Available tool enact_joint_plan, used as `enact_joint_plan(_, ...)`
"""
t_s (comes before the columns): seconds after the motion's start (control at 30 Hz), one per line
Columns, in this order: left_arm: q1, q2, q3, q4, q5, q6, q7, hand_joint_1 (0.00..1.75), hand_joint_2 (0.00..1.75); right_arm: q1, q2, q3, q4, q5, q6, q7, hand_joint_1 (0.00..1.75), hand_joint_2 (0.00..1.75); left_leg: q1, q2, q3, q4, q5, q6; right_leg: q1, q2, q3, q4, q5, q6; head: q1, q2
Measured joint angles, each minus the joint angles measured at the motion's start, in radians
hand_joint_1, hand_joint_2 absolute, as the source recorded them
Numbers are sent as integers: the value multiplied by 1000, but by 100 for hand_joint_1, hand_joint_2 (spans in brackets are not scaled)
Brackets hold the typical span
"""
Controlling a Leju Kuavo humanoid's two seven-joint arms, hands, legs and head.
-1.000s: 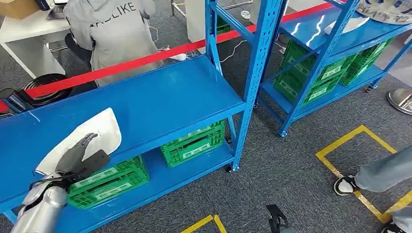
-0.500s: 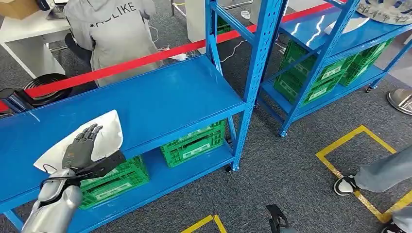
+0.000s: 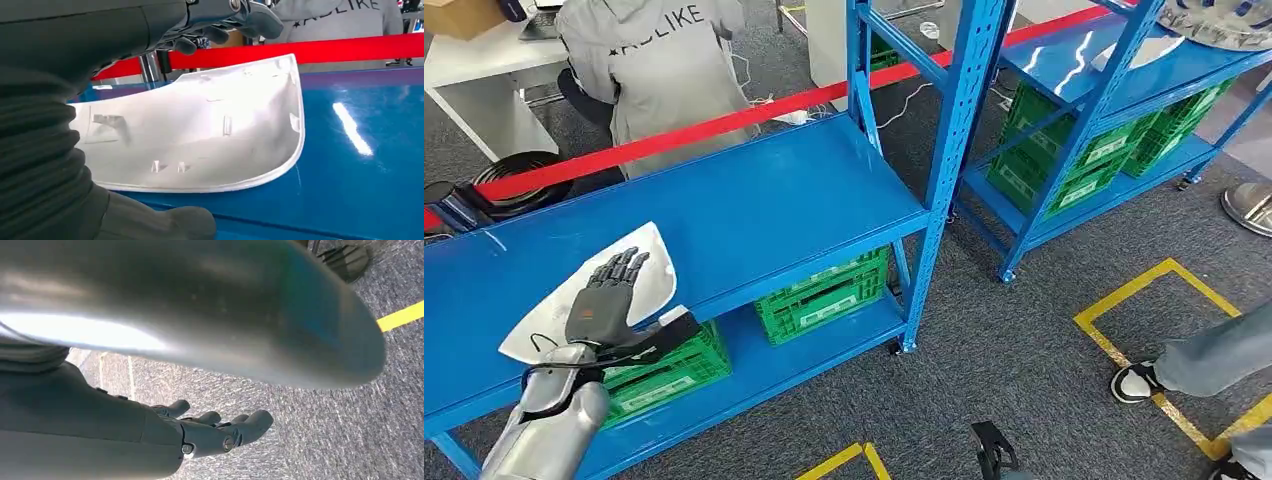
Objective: Take the parts from the cabinet and place them on the table.
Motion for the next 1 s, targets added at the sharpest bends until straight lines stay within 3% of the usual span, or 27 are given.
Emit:
enact_joint_plan(0.43, -27, -13, -93, 2, -64, 71, 124, 0, 175, -1, 0, -2, 0, 16, 1, -2, 0, 0, 0, 0, 0, 0, 0, 0, 0, 0, 0, 0, 0, 0, 0, 0)
enact_joint_plan(0.8, -31, -18, -118, 4, -70, 72, 130, 0, 175, -1, 0, -2, 0, 17, 1, -2, 0, 0, 0, 0, 0, 0, 0, 0, 0, 0, 0, 0, 0, 0, 0, 0)
enact_joint_plan(1.0, -50, -16, -145, 19, -132, 32, 251, 0, 175, -1, 0, -2, 0, 35, 19, -2, 0, 0, 0, 0, 0, 0, 0, 0, 0, 0, 0, 0, 0, 0, 0, 0)
